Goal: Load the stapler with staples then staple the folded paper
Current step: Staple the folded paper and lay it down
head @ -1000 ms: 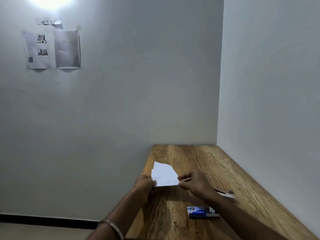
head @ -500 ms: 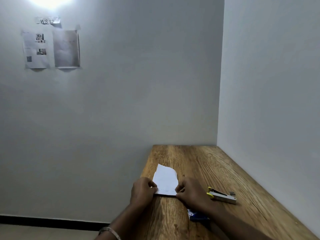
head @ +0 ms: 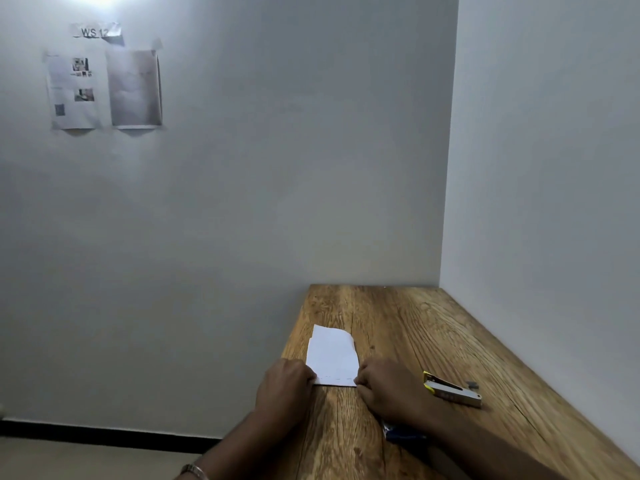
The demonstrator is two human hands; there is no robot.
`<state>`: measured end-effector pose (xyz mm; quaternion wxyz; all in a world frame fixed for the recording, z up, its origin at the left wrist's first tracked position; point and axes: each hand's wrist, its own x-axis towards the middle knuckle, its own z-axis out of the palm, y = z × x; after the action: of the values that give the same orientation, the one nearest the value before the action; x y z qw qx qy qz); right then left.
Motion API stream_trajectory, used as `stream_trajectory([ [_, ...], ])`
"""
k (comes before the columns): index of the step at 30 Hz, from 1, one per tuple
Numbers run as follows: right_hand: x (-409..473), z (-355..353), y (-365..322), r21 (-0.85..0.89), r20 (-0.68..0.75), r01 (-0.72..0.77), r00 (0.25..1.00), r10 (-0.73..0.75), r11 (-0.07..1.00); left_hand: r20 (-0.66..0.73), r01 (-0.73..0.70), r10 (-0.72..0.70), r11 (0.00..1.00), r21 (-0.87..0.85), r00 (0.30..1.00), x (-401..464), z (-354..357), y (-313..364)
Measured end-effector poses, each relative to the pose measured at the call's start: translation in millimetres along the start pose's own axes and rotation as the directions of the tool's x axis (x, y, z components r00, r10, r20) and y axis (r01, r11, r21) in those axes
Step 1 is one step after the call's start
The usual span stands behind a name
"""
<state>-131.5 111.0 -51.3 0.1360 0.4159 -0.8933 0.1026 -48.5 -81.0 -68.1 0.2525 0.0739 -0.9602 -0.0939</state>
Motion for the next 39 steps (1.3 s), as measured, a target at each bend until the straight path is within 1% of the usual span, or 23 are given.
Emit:
stream_trajectory([
  [2,4,1,2,-0.047,0.025,0.013,1.000,-0.012,0.999,0.037,-0.012,0.011,0.999,0.031,0.999,5,0,-2],
  [7,22,6,8,-0.102,0.056,0.029,0.998,-0.023,0.994,0.143,-0.007,-0.007,0.995,0.103,0.990,26,7,-9],
  [13,62,16,22,-0.120,0.101,-0.026,0.994,0.039,0.992,0.290,0.052,-0.085,0.991,0.121,0.953,69,20,-23],
  [16,87,26,30,-0.136,0.123,-0.064,0.989,0.081,0.989,0.333,0.085,-0.117,0.990,0.109,0.936,91,31,-30],
  [20,124,43,44,-0.093,0.139,-0.140,0.979,0.152,0.986,0.350,0.125,-0.153,0.987,0.102,0.924,127,50,-39],
  [24,165,59,60,-0.156,0.181,-0.140,0.969,0.168,0.978,0.347,0.144,-0.184,0.980,0.137,0.920,165,70,-50],
  [28,206,75,79,-0.133,0.205,-0.174,0.958,0.199,0.976,0.341,0.159,-0.208,0.973,0.166,0.917,202,91,-60],
  [31,233,86,91,-0.148,0.235,-0.180,0.949,0.211,0.973,0.366,0.173,-0.232,0.967,0.186,0.901,229,105,-67],
  [34,256,93,101,-0.123,0.272,-0.195,0.936,0.222,0.973,0.388,0.219,-0.263,0.963,0.154,0.883,255,118,-75],
  [37,274,98,109,-0.095,0.298,-0.224,0.923,0.242,0.970,0.407,0.197,-0.217,0.976,0.090,0.887,279,132,-86],
  [39,283,103,113,-0.105,0.303,-0.245,0.915,0.266,0.964,0.420,0.157,-0.182,0.983,0.093,0.889,288,139,-89],
])
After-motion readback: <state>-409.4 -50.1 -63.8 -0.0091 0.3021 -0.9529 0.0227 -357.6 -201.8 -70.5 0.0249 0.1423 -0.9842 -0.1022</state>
